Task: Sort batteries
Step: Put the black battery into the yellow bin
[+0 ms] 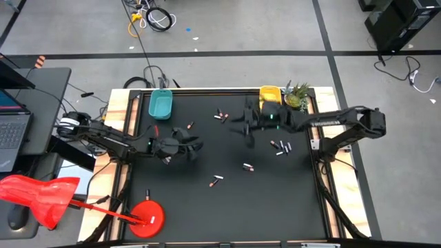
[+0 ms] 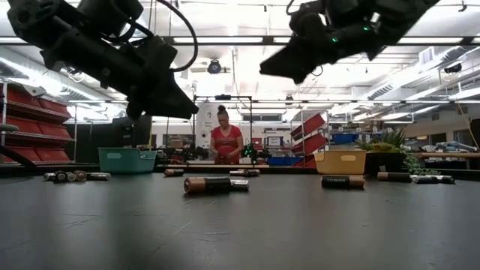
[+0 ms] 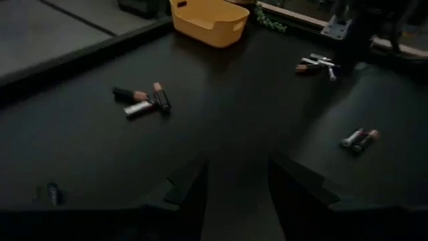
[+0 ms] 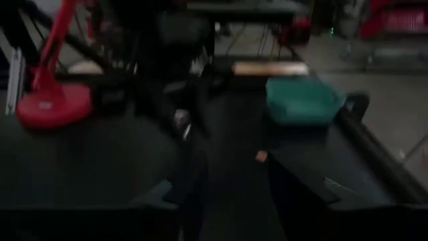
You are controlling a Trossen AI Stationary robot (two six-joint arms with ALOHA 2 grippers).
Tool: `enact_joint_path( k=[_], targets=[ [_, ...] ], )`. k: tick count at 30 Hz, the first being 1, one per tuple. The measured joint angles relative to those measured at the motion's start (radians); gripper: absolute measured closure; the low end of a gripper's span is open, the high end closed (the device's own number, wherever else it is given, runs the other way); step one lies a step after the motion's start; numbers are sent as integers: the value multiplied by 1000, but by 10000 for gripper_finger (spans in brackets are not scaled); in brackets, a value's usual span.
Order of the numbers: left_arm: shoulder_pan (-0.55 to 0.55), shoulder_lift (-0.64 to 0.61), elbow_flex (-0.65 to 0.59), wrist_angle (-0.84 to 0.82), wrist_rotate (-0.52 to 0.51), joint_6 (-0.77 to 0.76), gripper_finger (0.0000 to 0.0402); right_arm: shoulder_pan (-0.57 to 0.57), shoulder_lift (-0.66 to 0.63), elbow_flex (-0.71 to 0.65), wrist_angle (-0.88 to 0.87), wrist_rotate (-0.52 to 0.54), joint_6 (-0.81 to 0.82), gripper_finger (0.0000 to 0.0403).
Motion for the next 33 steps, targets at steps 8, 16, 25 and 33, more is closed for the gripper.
enact_joint_path(
  k=[8, 16, 25, 33],
  targets=[
    [-5, 0, 0, -15, -44, 19, 245, -111, -11, 147, -125, -183, -92, 242],
    [-5, 0, 0, -61, -43, -5, 245, 17, -155, -31, -15, -13, -91, 251],
    [1, 0, 0, -56, -20, -15, 245, 66, -437, -287, 112, 193, -22, 252],
    [16, 0, 0, -55, -5, -31, 245, -155, -662, -221, -156, -76, -40, 258]
  ],
)
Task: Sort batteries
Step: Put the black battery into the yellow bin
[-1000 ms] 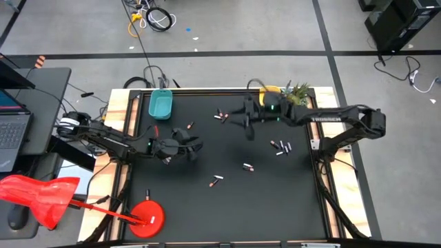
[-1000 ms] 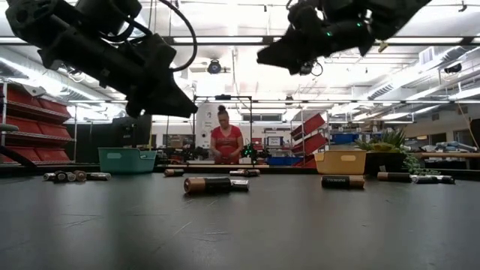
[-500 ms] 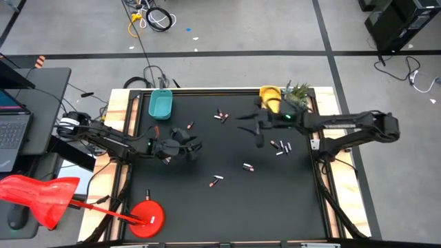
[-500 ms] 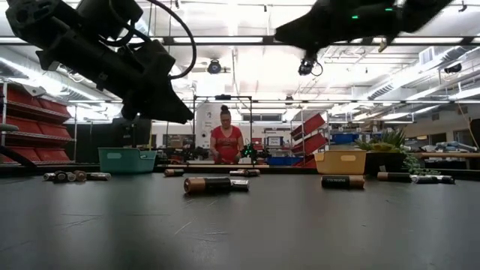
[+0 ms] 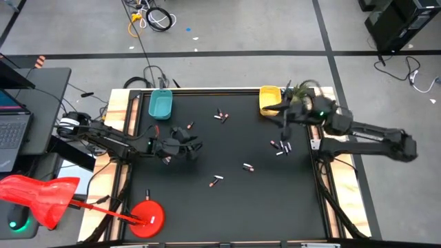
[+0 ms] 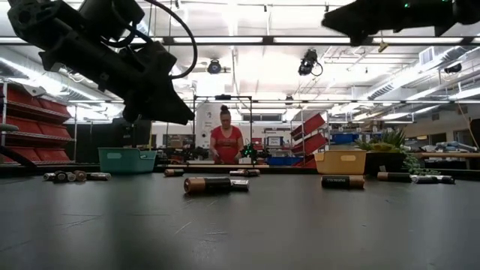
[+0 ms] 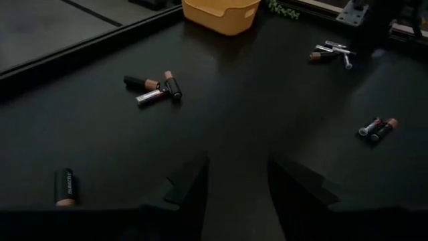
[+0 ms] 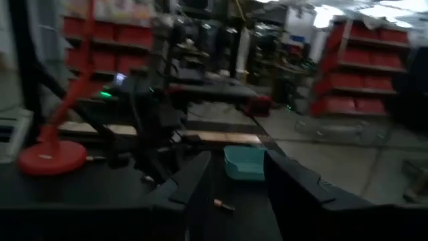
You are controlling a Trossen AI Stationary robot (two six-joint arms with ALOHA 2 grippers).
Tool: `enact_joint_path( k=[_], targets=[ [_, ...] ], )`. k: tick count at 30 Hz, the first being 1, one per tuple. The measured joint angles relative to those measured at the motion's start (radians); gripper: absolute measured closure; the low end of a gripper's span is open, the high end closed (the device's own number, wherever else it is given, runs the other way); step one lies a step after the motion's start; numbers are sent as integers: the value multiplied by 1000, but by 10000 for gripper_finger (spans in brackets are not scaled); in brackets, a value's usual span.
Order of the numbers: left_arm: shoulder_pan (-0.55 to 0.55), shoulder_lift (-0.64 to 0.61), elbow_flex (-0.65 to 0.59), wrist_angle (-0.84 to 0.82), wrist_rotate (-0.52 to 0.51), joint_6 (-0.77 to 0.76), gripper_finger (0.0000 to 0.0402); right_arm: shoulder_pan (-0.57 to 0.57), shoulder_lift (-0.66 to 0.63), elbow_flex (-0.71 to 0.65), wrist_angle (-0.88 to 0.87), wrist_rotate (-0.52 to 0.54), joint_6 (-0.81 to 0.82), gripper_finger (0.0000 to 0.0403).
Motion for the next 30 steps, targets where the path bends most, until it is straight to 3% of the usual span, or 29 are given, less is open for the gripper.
enact_joint_path(
  k=[7, 12, 19, 25, 27, 30],
  targets=[
    [36, 0, 0, -1, 15, -24, 245, -298, 91, 22, 87, -579, 152, 297],
    [58, 0, 0, 0, 78, -39, 245, -280, 283, 22, 231, -757, 288, 318],
    [58, 1, 0, 5, 92, -57, 245, -67, 526, 22, 451, -833, 310, 325],
    [55, 1, 0, 4, 148, -61, 245, 58, 590, 19, 529, -864, 317, 325],
    [55, 1, 0, 2, 165, -61, 245, 77, 572, 3, 531, -837, 305, 325],
    [55, 1, 0, -14, 174, -73, 245, 133, 533, -43, 532, -680, 241, 326]
  ],
)
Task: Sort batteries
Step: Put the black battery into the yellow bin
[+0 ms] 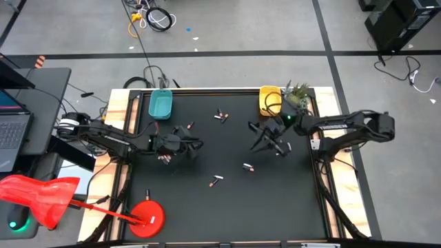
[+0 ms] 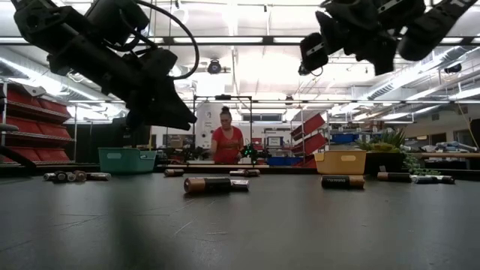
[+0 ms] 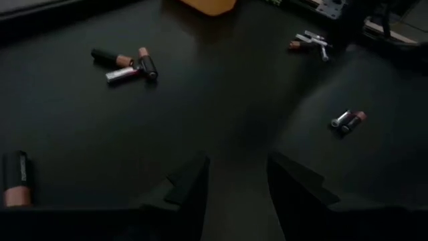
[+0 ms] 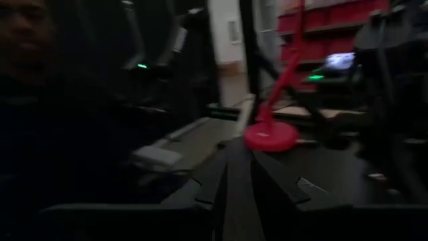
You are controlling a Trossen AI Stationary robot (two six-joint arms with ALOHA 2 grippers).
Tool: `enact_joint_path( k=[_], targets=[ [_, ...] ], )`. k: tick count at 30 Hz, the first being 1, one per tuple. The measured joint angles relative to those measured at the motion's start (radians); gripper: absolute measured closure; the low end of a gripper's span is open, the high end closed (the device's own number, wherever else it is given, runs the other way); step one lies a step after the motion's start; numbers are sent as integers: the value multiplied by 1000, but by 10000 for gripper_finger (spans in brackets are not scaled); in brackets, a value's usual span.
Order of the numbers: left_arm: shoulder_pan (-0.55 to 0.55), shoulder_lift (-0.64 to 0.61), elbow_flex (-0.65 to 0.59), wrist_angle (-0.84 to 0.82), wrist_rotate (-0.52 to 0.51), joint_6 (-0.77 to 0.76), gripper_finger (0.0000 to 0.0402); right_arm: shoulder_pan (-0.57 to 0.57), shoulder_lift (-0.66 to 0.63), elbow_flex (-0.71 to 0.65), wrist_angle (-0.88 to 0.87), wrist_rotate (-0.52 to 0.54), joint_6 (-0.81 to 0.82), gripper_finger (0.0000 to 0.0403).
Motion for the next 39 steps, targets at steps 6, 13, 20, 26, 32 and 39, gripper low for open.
enact_joint_path(
  k=[6, 13, 20, 26, 32, 39],
  targets=[
    [0, 0, 0, -37, 0, -3, 245, 203, 26, -70, 49, 478, -204, 339],
    [11, 0, 0, -24, -1, 17, 245, 237, 168, -63, 461, 879, -426, 365],
    [9, 0, 0, -4, 10, 19, 245, 78, 276, 33, 643, 526, -293, 386],
    [9, 0, 0, -5, 17, 26, 245, 146, 437, 43, 732, 437, -207, 393],
    [8, 0, 0, -12, 35, 29, 245, 220, 483, 21, 819, 602, -239, 393],
    [8, 0, 0, -12, 44, 26, 245, 106, 306, 54, 785, 647, -289, 393]
  ],
)
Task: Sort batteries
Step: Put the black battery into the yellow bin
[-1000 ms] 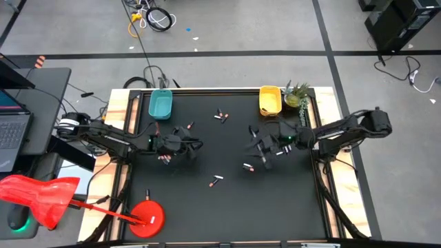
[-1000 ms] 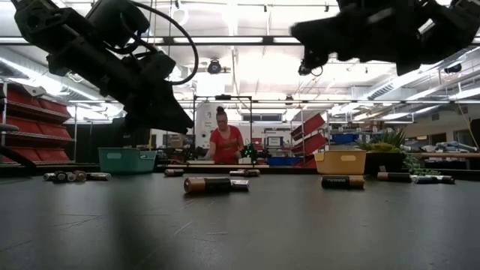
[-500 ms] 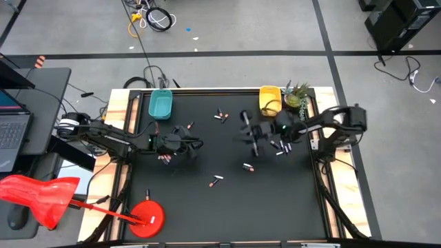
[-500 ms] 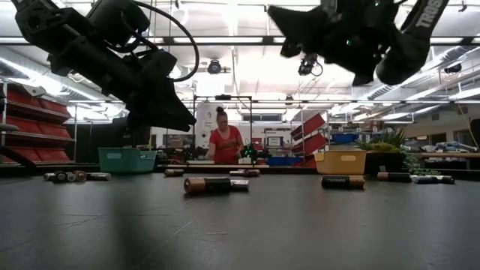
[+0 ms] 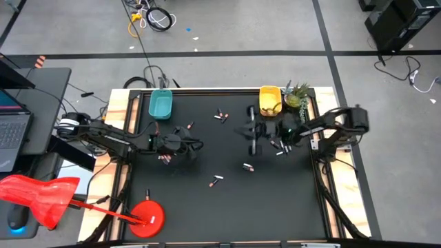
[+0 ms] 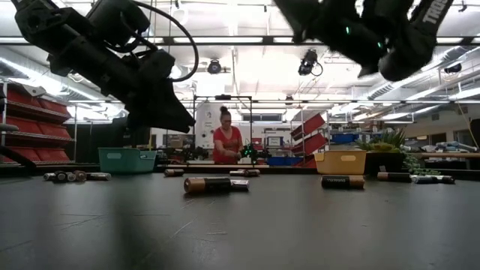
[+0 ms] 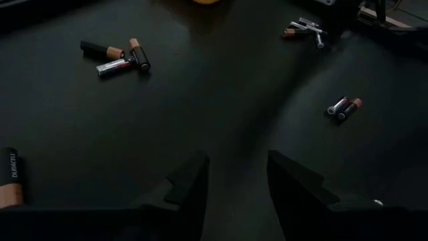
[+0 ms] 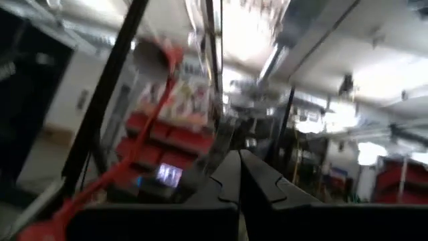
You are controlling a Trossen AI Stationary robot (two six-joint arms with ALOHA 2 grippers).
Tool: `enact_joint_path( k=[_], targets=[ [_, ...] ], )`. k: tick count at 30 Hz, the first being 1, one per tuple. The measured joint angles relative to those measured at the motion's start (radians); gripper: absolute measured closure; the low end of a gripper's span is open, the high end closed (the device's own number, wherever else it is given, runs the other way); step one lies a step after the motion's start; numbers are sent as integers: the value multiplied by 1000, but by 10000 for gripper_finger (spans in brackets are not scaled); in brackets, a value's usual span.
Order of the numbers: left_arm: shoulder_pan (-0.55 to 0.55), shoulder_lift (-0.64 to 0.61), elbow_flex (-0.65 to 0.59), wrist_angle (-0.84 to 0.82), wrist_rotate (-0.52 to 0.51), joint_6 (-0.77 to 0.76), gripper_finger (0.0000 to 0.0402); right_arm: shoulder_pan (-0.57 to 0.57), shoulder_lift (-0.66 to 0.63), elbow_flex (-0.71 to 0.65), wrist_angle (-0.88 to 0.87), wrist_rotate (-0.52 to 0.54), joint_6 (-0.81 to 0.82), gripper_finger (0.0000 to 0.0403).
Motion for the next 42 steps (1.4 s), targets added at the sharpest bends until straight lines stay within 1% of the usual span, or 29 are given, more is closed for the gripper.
enact_joint_path(
  k=[2, 3, 5, 8, 11, 14, 17, 19, 22, 26, 30, 34, 39, 42],
  targets=[
    [0, 0, 0, 4, 0, -3, 245, -64, -75, 55, -122, -77, 68, 393],
    [0, 0, 0, 6, 0, -3, 245, -95, -110, 93, -231, -119, 103, 393],
    [0, 0, 0, 10, 0, -5, 245, -149, -173, 191, -506, -186, 138, 394],
    [0, 0, 0, 8, 0, -6, 245, -199, -234, 346, -904, -200, 95, 394],
    [0, 0, 0, 8, 0, -6, 245, -243, -266, 506, -1187, -201, 81, 394],
    [0, 0, 0, 9, 0, -6, 245, -272, -294, 659, -1391, -202, 66, 394],
    [0, 0, 0, 8, 0, -7, 245, -293, -323, 794, -1542, -256, 60, 392],
    [0, 0, 0, 6, 0, -6, 245, -301, -350, 863, -1628, -262, 43, 392],
    [0, 0, 0, 2, -1, -5, 245, -310, -412, 929, -1745, -252, 13, 392],
    [0, 0, 0, -4, -1, 11, 245, -312, -527, 934, -1857, -186, -26, 392],
    [0, 0, 0, -3, -1, 21, 245, -292, -649, 883, -1921, -100, -59, 392],
    [0, 0, 0, 0, -1, 21, 245, -253, -765, 771, -1913, -36, -58, 392],
    [0, 0, 0, 6, -13, 22, 245, -207, -916, 593, -1875, 83, -50, 392],
    [0, 0, 0, 9, -15, 21, 245, -192, -1002, 496, -1838, 92, -21, 392]
  ],
)
